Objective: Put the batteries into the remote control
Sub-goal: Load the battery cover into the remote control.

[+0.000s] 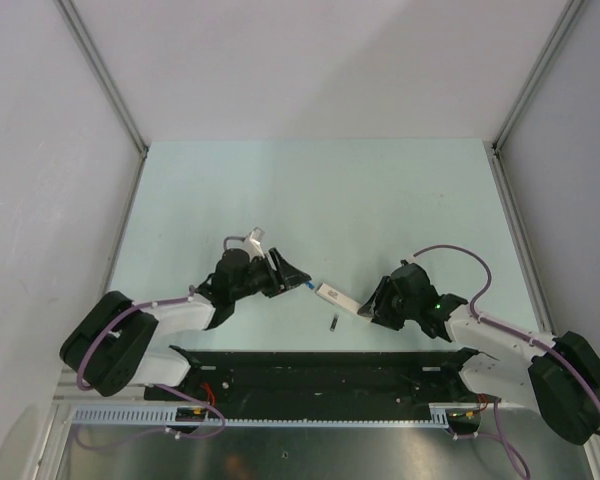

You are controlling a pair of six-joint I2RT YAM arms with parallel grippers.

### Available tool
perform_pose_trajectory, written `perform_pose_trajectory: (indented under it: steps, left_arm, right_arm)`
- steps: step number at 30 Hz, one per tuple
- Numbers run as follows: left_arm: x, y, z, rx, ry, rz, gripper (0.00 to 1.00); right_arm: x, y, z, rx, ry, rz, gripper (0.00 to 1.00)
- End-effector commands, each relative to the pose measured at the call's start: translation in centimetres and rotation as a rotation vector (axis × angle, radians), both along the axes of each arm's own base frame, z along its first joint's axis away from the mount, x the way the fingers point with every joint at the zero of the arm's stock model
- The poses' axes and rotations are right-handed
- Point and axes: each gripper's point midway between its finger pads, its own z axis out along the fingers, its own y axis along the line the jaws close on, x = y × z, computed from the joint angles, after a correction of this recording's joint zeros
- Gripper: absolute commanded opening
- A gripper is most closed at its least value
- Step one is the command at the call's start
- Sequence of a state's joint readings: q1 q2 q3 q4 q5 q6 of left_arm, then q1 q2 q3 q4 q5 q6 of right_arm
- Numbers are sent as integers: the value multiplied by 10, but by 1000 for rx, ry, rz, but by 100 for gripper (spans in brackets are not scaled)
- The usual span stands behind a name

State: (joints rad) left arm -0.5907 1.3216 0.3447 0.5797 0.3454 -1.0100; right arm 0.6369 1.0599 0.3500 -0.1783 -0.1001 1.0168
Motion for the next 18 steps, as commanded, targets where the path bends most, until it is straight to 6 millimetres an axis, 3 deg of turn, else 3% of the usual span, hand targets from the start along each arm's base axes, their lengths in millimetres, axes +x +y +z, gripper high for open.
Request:
perform_pose_trajectory:
  steps: [1,8,14,18]
  left_arm:
    - [3,-10,13,-11,-53,-40,58]
    - [-2,-11,3,6,-37,-46,58]
    - [6,-15,3,23,-53,-39,57]
    - [17,-16,-1,53,-66,-9,47]
  right_arm:
    - [-22,-30,-36,-140,89,-7,49]
    - [-25,-33,-45,-166,107,11,47]
    - [-26,-34,-49,-178,115,12,48]
    - [-26,-34,-49,-177,112,12,47]
